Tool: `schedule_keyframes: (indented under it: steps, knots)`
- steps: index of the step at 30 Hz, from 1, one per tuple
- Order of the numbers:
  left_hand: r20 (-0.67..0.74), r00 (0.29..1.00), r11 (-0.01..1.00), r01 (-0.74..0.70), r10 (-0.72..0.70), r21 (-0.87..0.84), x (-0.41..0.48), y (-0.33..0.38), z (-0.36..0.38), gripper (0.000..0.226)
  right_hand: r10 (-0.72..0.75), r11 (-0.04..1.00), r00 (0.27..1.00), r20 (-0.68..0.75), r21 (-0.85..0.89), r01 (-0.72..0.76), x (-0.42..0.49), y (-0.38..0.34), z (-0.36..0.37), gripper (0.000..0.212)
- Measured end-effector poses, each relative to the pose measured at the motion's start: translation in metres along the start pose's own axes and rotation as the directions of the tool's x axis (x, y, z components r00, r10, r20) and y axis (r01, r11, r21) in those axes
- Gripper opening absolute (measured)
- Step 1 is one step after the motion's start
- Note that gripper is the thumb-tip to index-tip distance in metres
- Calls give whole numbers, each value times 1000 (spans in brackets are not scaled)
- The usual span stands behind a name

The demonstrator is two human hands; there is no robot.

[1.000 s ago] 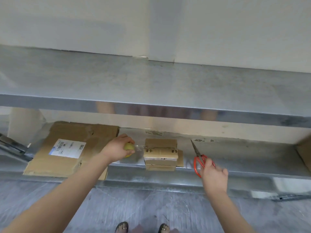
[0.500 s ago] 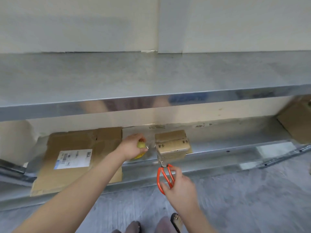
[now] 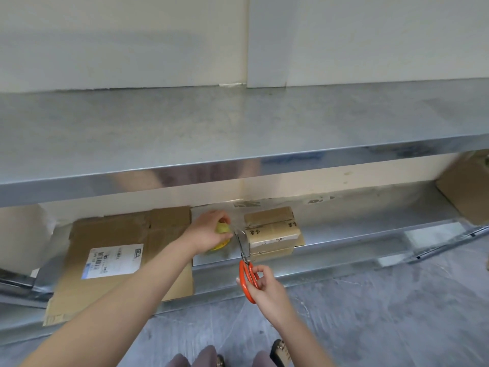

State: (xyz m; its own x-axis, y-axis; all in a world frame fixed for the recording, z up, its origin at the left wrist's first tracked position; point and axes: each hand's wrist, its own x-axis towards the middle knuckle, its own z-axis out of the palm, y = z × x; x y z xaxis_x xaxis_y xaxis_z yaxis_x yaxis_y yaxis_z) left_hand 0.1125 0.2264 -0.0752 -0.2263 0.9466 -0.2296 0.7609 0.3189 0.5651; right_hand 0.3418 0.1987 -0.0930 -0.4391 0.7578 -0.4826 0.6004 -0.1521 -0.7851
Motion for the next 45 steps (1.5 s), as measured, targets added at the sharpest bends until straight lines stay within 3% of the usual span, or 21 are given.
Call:
schedule_keyframes:
  steps: [7, 16, 21, 29, 35, 40, 45]
  knots:
    - [-6, 1000, 1000, -11, 11, -8, -3, -2, -1, 28, -4, 1000, 1000, -18, -11, 4, 13, 6, 1, 18]
    - [0, 1000, 1000, 0, 0, 12, -4, -3, 2, 25, -19, 999, 999, -40, -29, 18, 18, 6, -2, 9]
    - [6, 1000, 999, -19, 19, 48, -4, -6, 2, 24, -40, 993, 998, -58, -117, 34, 19, 8, -9, 17]
    - [-45, 999, 999, 7, -5, 46, -2, -5, 2, 22, -182, 892, 983, -41, -427, 147, 20, 9, -38, 59]
    - [-71, 997, 999, 24, -22, 27, -2, -3, 8, 25, -282, 802, 958, -57, -562, 202, 17, 22, -62, 52]
    - [-94, 995, 999, 48, -46, 19, -4, -1, 11, 25, -367, 787, 926, -89, -560, 258, 5, 39, -93, 52]
    - [-115, 991, 997, 78, -74, 25, -9, 3, 19, 29, -422, 839, 857, -294, -485, 247, 4, 47, -136, 48]
